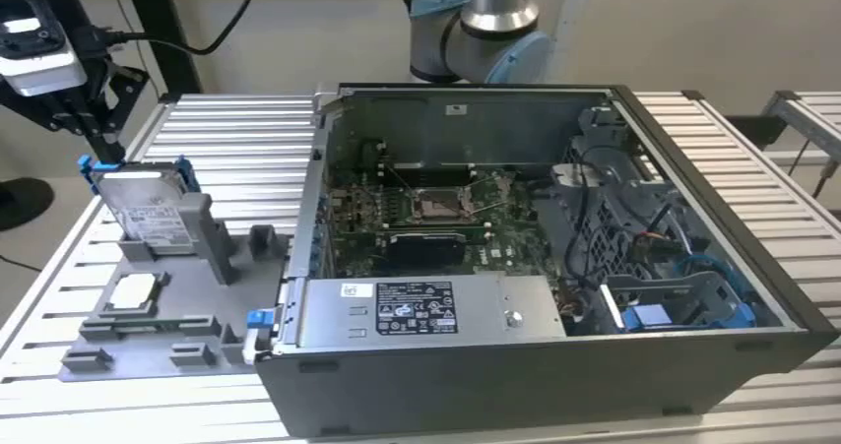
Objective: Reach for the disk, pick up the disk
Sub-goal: 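Reach for the disk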
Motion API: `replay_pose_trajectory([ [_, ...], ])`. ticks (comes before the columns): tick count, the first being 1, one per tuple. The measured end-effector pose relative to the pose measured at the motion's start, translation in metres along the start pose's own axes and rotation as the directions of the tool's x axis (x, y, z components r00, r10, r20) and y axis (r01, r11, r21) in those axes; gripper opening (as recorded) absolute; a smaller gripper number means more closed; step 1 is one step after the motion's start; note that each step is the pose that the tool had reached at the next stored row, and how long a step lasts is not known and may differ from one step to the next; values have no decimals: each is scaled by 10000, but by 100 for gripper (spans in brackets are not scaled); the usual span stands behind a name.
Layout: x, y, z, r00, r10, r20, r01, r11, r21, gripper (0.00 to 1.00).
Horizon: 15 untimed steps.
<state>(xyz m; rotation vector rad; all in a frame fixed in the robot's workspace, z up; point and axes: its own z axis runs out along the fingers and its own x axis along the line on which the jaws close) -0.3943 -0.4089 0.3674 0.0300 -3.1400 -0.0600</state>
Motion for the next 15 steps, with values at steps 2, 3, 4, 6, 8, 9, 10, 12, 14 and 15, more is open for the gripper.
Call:
replay_pose_trajectory([
  [2,0,5,0,10000,1,-1,-1,10000,1,0],
  [3,0,18,0,10000,2,-1,-2,10000,1,0],
  [4,-1,53,2,10000,0,0,0,10000,0,0],
  [6,-4,143,8,10000,1,0,-1,10000,0,0],
  [8,-8,236,16,10000,1,-1,-1,10000,1,0],
  [9,-9,279,21,10000,0,0,0,10000,1,0],
  [10,-10,322,28,10000,0,0,0,10000,1,0],
  [12,-3,347,39,10000,1,0,-1,10000,4,0],
  [14,38,348,46,10000,0,1,0,10000,4,0],
  [15,68,348,49,10000,0,0,0,10000,5,0],
])
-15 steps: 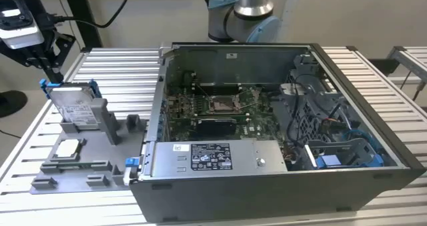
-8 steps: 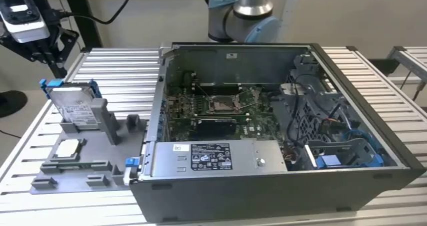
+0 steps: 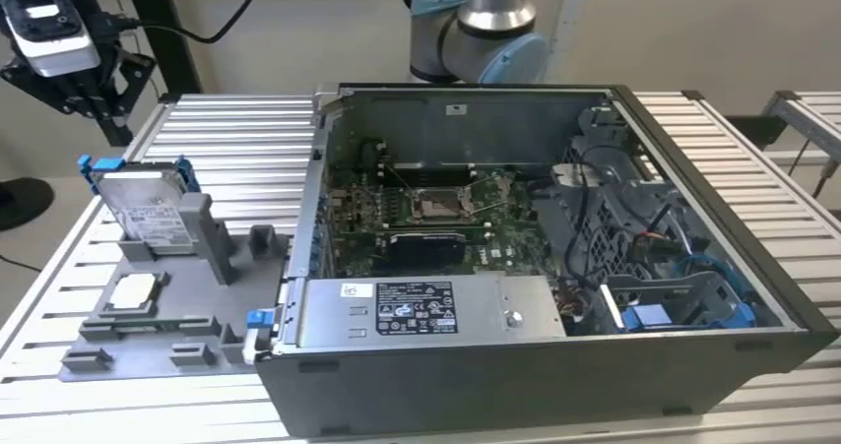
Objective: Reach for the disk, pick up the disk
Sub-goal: 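Reach for the disk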
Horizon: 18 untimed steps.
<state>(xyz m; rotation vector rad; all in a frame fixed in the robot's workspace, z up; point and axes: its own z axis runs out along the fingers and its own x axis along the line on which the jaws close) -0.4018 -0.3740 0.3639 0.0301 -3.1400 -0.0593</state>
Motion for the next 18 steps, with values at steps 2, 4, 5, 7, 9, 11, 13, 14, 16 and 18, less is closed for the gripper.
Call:
replay_pose_trajectory([
  [2,70,1,6,10000,-1,-1,1,10000,1,0],
  [4,117,2,14,10000,0,-1,0,10000,0,0],
  [5,132,2,18,10000,-1,-1,1,10000,0,0],
  [7,164,2,26,10000,1,-4,-1,10000,2,0],
  [9,204,3,33,10000,0,-5,0,10000,2,0],
  [11,241,4,35,10000,1,-5,-1,10000,2,0],
  [13,269,3,38,10000,0,-5,0,10000,2,0],
  [14,275,3,39,10000,1,-4,-1,10000,2,0],
  [16,276,3,40,10000,-2,-5,2,10000,2,0],
  [18,278,3,40,10000,0,-4,0,10000,2,0],
])
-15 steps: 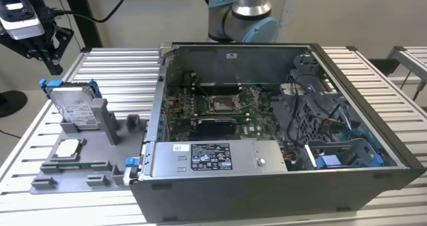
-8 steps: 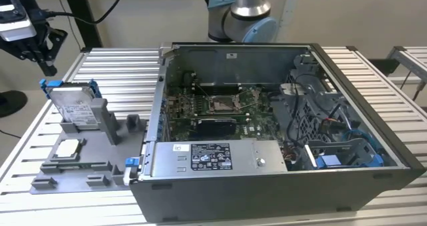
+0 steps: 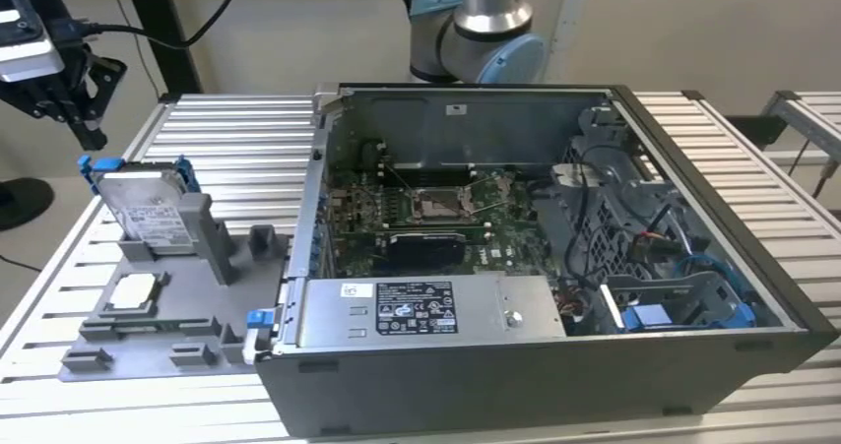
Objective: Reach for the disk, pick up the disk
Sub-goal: 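Reach for the disk, then pick up the disk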
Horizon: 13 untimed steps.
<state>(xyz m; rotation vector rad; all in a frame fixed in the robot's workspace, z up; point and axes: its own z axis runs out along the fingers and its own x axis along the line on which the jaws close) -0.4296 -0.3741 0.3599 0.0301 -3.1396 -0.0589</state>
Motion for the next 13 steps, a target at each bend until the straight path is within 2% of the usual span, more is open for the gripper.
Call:
replay_pose_trajectory([
  [13,1,0,0,9999,-121,-6,121,9999,1,0],
])
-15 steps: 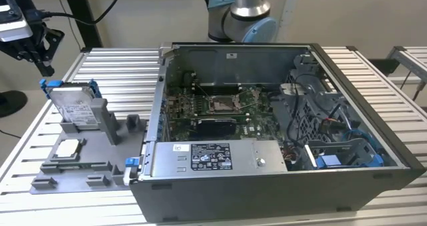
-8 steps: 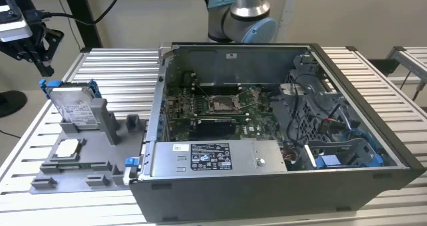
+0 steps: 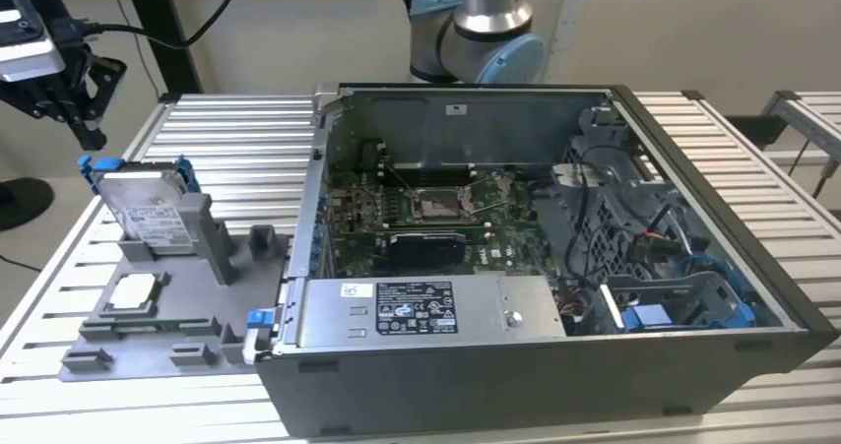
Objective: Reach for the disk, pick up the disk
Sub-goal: 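Pick up the disk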
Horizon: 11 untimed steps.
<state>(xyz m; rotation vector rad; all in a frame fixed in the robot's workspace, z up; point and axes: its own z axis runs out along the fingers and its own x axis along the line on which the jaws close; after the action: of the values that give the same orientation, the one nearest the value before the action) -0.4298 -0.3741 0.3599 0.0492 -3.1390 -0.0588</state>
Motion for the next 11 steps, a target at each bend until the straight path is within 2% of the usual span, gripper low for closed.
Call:
replay_pose_trajectory([
  [5,1,0,0,9974,-719,-27,719,9974,0,0],
  [8,1,0,1,9923,-1239,-45,1239,9923,-2,0],
  [11,1,0,0,9844,-1757,-65,1757,9844,-4,0],
])
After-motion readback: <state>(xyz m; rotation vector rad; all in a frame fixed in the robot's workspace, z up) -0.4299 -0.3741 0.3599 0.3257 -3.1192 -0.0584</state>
